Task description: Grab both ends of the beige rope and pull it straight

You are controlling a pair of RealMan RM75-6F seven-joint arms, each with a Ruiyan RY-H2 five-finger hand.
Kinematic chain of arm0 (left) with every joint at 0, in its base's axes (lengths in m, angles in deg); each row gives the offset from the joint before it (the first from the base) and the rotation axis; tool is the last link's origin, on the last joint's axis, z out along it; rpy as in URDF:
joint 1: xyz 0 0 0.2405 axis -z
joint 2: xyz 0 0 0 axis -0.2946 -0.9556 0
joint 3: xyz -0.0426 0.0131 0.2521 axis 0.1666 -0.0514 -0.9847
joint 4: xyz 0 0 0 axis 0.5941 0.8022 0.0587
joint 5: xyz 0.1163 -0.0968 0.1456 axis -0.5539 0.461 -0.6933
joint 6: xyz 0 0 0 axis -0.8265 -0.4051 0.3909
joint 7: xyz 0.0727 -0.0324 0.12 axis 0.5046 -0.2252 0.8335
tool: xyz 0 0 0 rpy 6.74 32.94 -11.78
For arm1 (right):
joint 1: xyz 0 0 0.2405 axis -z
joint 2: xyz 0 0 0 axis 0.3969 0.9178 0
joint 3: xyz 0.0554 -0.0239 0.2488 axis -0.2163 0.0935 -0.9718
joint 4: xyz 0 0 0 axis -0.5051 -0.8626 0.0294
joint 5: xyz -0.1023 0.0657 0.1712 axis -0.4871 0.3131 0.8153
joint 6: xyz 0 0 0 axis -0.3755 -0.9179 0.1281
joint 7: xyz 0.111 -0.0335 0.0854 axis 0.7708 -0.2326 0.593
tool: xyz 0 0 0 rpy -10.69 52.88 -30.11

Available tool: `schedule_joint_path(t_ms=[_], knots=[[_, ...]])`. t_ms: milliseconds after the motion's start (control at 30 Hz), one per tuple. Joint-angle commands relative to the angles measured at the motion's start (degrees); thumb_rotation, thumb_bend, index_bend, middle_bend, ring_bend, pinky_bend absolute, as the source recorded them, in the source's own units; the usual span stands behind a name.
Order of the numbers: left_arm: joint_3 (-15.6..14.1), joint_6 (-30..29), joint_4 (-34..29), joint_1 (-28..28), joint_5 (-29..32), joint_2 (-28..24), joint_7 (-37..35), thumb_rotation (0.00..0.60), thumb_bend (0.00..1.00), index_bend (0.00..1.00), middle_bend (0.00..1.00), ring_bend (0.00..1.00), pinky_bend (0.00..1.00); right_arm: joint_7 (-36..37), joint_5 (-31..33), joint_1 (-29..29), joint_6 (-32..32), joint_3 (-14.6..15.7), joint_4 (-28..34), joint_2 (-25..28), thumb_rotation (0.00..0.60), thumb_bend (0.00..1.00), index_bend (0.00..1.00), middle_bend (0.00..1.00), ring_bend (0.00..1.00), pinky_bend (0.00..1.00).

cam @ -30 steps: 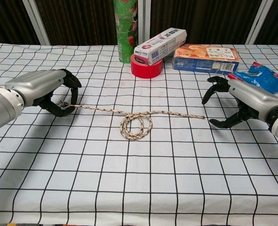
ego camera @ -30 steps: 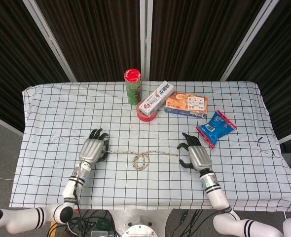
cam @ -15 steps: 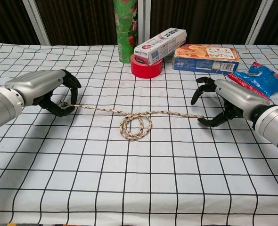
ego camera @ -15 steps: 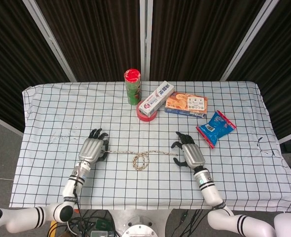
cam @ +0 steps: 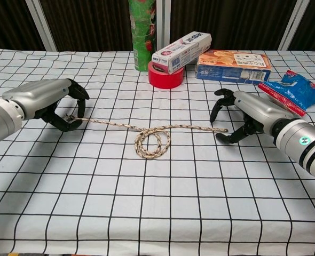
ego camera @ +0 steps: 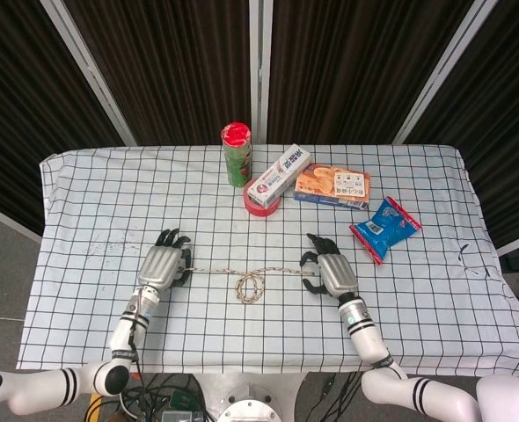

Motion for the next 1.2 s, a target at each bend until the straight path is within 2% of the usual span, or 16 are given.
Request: schedule_joint_path(t_ms=[33, 367, 833, 1200], knots=[[0.0, 0.0, -0.1, 0.0, 0.0, -0.1, 0.0, 0.600, 0.37, 0.59, 0.18, 0.00, 0.05, -0.2, 0.2, -0.2, 0.0, -0.1, -0.4, -0.4, 0.600, 0.26, 0.44, 0.04, 0.00, 0.00], [-0.1, 0.2, -0.2, 0.1, 0.3, -0.2, 0.1, 0.600, 0.37, 0.59, 0.18, 0.00, 0.05, 0.4, 1.0, -0.7, 0.1, -0.5, -1.7, -1.3, 0.600, 0.31, 0.47, 0.06, 0.00, 0.00], [-0.3, 0.3, -0.2, 0.2, 0.8, -0.2, 0.2, 0.600, 0.37, 0.59, 0.18, 0.00, 0.05, 0.4, 2.1, -1.3, 1.2, -0.4, -1.8, -1.1, 0.600, 0.34, 0.48, 0.08, 0.00, 0.00], [-0.3, 0.3, -0.3, 0.3, 0.8, -0.2, 0.0, 0.600, 0.37, 0.59, 0.18, 0.00, 0.05, 0.5, 2.2, -1.3, 1.2, -0.1, -1.7, -1.1, 0.600, 0.36, 0.53, 0.09, 0.00, 0.00]])
